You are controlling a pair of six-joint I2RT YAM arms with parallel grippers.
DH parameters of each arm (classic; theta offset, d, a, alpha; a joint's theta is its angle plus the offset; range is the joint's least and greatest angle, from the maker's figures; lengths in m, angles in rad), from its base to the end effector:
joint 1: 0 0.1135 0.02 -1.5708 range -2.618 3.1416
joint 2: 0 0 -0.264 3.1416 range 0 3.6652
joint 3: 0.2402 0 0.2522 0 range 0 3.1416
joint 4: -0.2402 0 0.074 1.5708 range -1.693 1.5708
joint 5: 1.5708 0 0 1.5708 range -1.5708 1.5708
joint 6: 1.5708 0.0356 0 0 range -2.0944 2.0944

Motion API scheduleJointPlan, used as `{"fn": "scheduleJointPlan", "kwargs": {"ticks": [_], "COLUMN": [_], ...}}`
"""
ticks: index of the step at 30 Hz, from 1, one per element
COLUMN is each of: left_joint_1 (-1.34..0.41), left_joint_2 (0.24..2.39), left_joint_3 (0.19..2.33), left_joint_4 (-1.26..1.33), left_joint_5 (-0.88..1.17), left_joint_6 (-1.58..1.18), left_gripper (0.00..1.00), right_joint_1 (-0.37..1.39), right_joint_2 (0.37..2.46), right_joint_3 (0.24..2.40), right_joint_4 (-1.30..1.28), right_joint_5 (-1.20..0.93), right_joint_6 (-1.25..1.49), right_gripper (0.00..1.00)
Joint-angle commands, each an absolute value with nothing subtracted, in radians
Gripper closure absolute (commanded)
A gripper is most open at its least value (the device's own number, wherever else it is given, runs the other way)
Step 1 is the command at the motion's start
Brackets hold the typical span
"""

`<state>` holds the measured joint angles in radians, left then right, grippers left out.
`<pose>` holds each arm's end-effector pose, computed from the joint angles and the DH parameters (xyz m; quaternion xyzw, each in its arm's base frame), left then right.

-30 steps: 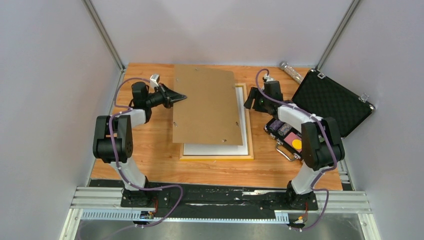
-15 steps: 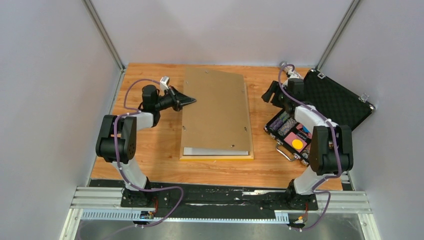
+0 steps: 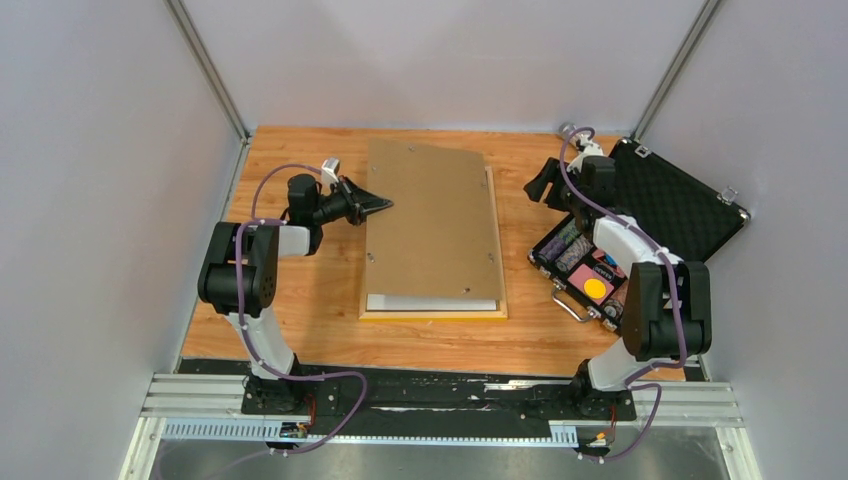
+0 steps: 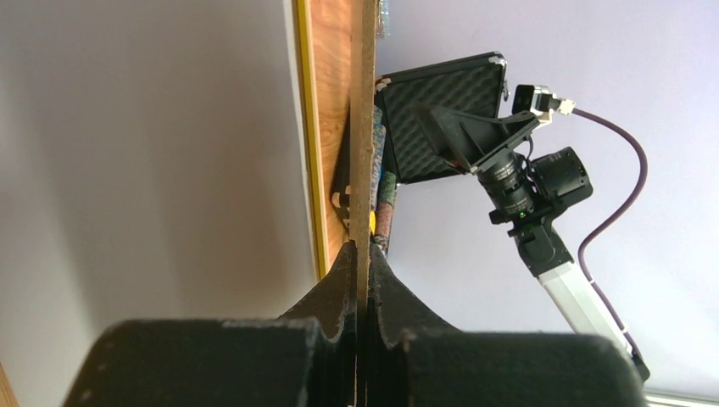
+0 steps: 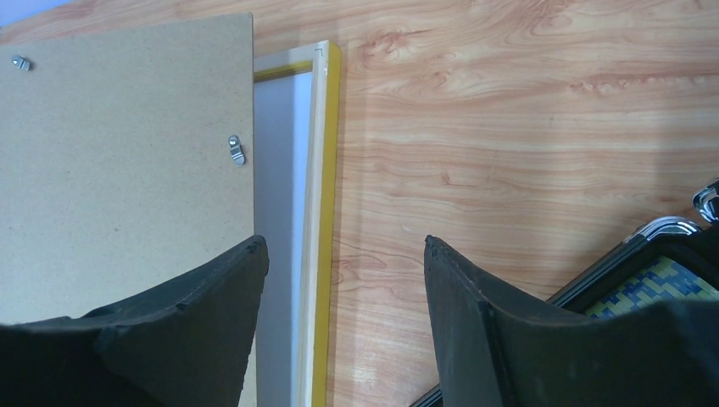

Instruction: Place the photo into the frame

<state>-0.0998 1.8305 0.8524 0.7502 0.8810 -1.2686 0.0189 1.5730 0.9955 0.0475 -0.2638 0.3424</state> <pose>0.3640 -0.0640 0.1771 -0.1695 0.7370 -0.6144 0.2251 0.3518 0.0159 0.2393 0.0740 0.8594 0.2008 0.4644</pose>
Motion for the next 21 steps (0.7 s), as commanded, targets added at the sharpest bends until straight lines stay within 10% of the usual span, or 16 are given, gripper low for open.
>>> {"fn": "scheduleJointPlan", "kwargs": {"ticks": [1,21], "left_joint_1": [-0.106,-0.106], "left_joint_2": [1.812,1.831], "left_joint_3": [0.864,0.871], "left_joint_4": [0.791,0.713], "left_joint_5": [0.905,0.898], "left_joint_6": [-1.253,-1.174], "left_gripper": [1.00,1.00], "right_joint_1": [0.021,0.020], "right_joint_2": [1.548,1.562], "right_joint_3": [0.980,0.979], "right_joint_4": [0.105,0.112], "right_joint_5": [-0.281,-0.298], "right_joint_6": [0.333,0.346], "right_gripper": [0.34,0.35]}}
